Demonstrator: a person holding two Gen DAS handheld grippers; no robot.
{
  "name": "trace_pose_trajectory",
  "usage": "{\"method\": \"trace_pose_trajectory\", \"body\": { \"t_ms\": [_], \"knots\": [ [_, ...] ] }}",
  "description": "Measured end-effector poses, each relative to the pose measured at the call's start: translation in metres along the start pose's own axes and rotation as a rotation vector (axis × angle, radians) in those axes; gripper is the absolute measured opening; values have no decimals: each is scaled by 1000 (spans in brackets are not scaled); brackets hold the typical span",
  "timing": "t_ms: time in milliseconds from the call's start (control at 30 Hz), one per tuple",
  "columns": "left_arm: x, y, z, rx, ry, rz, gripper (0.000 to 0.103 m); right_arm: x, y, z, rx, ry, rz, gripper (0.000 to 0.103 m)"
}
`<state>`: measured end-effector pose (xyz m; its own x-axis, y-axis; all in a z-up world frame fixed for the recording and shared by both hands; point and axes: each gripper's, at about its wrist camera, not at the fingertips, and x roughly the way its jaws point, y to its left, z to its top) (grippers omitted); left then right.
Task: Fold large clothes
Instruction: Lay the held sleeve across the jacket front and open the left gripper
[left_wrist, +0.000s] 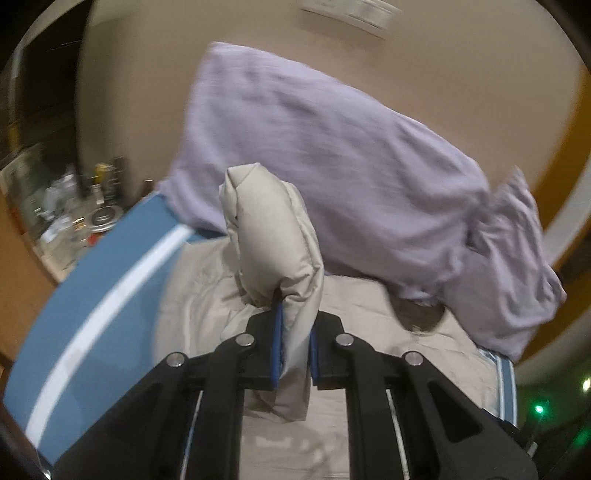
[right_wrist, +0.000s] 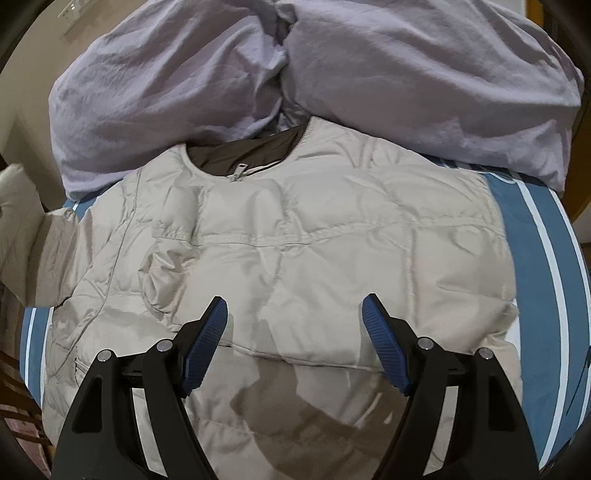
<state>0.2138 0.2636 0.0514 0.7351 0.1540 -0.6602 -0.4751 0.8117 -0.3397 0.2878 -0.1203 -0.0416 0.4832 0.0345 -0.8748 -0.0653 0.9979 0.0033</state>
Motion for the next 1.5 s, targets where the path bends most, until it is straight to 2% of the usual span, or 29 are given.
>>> {"method": "trace_pose_trajectory", "body": {
  "t_ms": [267, 467, 633, 833, 900, 967, 1100, 1300, 1500],
  "knots": [
    [20, -85, -15, 108, 69, -174, 12, -7, -26, -9, 50, -10, -23, 77],
    [44, -133, -43, 170, 162, -242, 12, -14, -40, -18, 73, -20, -41, 77],
    [77, -161, -81, 228, 274, -218, 12, -16, -49, -22, 92, -14, -51, 77],
    [99, -172, -111, 290, 374, -153, 17, -14, -51, -22, 96, -9, -53, 77],
    [97, -169, -112, 292, 384, -159, 23, -14, -50, -21, 98, -11, -54, 77],
    [93, -169, -107, 286, 384, -181, 25, -14, -50, -22, 98, -11, -54, 77],
    [84, -176, -96, 310, 341, -200, 38, -14, -51, -20, 100, -9, -54, 77],
    [98, -170, -87, 308, 322, -138, 38, -15, -54, -19, 106, -13, -53, 77],
    [128, -171, -109, 319, 393, -102, 37, -18, -61, -22, 119, -11, -65, 77]
  ]
}}
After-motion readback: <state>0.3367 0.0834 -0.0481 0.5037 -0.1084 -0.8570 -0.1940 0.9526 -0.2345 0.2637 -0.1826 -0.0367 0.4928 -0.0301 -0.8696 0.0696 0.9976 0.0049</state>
